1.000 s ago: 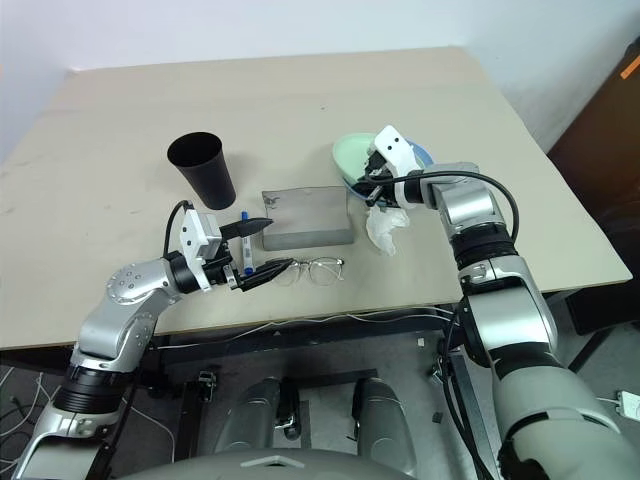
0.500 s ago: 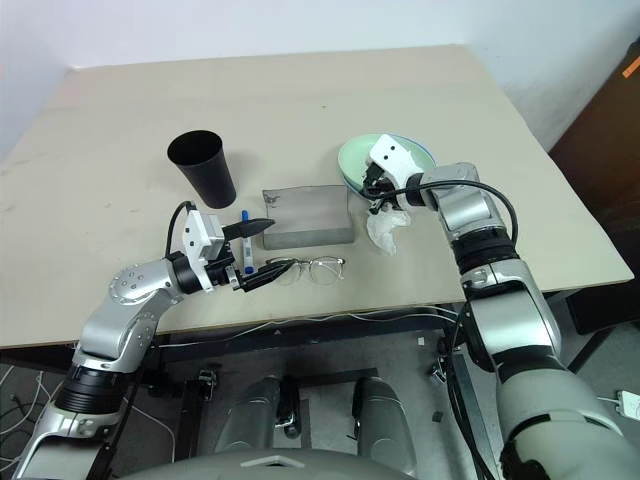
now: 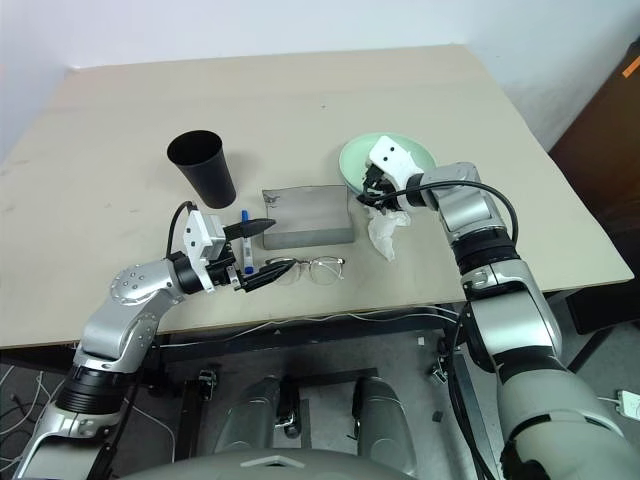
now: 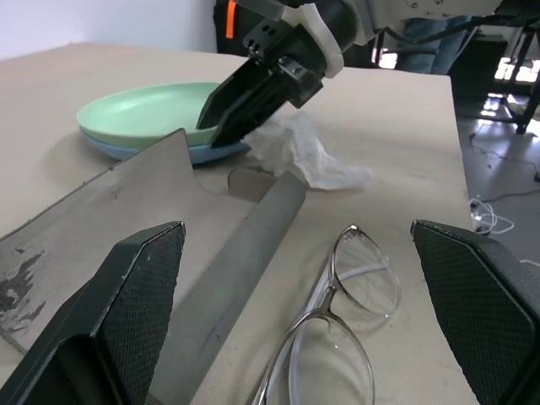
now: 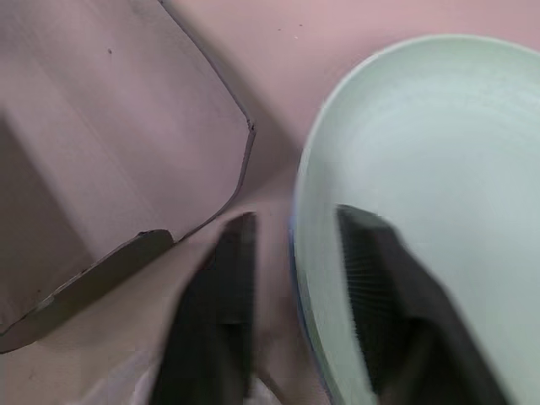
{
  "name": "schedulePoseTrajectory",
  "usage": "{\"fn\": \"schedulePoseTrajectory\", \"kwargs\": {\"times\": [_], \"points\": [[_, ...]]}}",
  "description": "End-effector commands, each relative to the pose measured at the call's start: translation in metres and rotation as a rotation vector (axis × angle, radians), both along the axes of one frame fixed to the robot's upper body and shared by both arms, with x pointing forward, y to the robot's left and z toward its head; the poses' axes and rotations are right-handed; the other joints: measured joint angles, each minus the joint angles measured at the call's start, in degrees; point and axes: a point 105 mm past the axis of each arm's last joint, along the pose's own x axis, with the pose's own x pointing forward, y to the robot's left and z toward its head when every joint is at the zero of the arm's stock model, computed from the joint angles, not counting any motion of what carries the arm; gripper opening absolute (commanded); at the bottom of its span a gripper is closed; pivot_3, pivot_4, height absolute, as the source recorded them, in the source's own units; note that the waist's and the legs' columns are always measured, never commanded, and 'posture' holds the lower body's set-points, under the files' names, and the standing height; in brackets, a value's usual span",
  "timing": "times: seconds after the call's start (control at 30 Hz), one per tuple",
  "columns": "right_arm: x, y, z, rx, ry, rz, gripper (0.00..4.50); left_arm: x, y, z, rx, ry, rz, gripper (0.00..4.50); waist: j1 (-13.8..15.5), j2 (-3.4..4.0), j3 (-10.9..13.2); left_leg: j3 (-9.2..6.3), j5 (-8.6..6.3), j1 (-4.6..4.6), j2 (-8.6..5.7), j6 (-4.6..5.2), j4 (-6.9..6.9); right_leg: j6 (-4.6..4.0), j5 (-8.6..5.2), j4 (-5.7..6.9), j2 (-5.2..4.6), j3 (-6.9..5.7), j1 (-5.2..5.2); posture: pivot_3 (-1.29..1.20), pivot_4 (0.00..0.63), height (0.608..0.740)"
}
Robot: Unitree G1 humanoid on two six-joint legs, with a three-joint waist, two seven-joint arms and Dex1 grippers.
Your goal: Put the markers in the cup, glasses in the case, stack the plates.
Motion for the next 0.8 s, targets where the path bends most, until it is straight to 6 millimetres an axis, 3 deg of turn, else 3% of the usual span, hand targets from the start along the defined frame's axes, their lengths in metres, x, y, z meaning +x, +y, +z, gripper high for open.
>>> {"fn": "schedulePoseTrajectory", "kwargs": {"times": [0.03,0.1,0.23,0.33,0.47,0.6,0.8], "points": [[0.003,0.003,0.022,0.047,-0.055,0.003,2.98,-0.005,-0.003,0.009,-0.005,-0.050,-0.014,4.50,0.00,0.00,0.00,0.00,0.00,0.00,0.00,0.00,0.00,0.00,0.00,0.00,0.00,0.00,0.00,0.00,0.150,0.701],[0.005,0.004,0.040,0.133,-0.063,-0.014,3.63,-0.006,-0.002,0.009,-0.007,-0.048,-0.010,4.50,0.00,0.01,0.00,0.00,0.00,0.00,0.00,0.00,0.00,0.00,0.00,0.00,0.00,0.01,0.00,0.00,0.150,0.701],[0.004,-0.002,0.069,0.244,-0.086,-0.034,3.63,-0.007,-0.001,0.008,-0.009,-0.042,-0.002,4.50,0.03,0.03,0.01,0.01,0.00,-0.01,0.00,0.00,0.00,0.00,0.00,0.01,0.00,0.03,-0.04,0.00,0.150,0.701],[-0.001,-0.010,0.078,0.276,-0.094,-0.042,3.63,-0.007,0.000,0.008,-0.012,-0.039,0.009,4.50,0.19,0.02,0.01,0.00,0.00,-0.01,0.01,0.00,0.00,0.00,0.00,0.00,0.00,0.04,-0.03,0.00,0.150,0.701],[-0.016,-0.019,0.078,0.281,-0.114,0.000,3.63,-0.006,0.000,0.010,-0.016,-0.040,0.024,4.50,0.21,0.02,0.01,0.00,-0.02,-0.02,0.02,0.00,-0.01,-0.01,-0.01,-0.04,-0.03,0.04,-0.02,0.00,0.150,0.701],[-0.039,-0.029,0.071,0.301,-0.080,0.031,4.47,-0.004,-0.002,0.011,-0.021,-0.045,0.041,4.50,0.23,0.02,0.01,0.00,-0.02,-0.02,0.03,0.01,-0.02,-0.01,-0.01,-0.06,-0.03,0.05,-0.03,0.00,0.150,0.701],[-0.066,-0.043,0.057,0.339,0.027,0.010,4.47,0.002,-0.002,0.012,-0.028,-0.054,0.070,4.50,0.23,0.02,0.01,-0.01,-0.01,-0.01,0.02,0.01,0.00,-0.02,0.00,-0.04,-0.03,0.07,-0.02,0.00,0.150,0.701]]}}
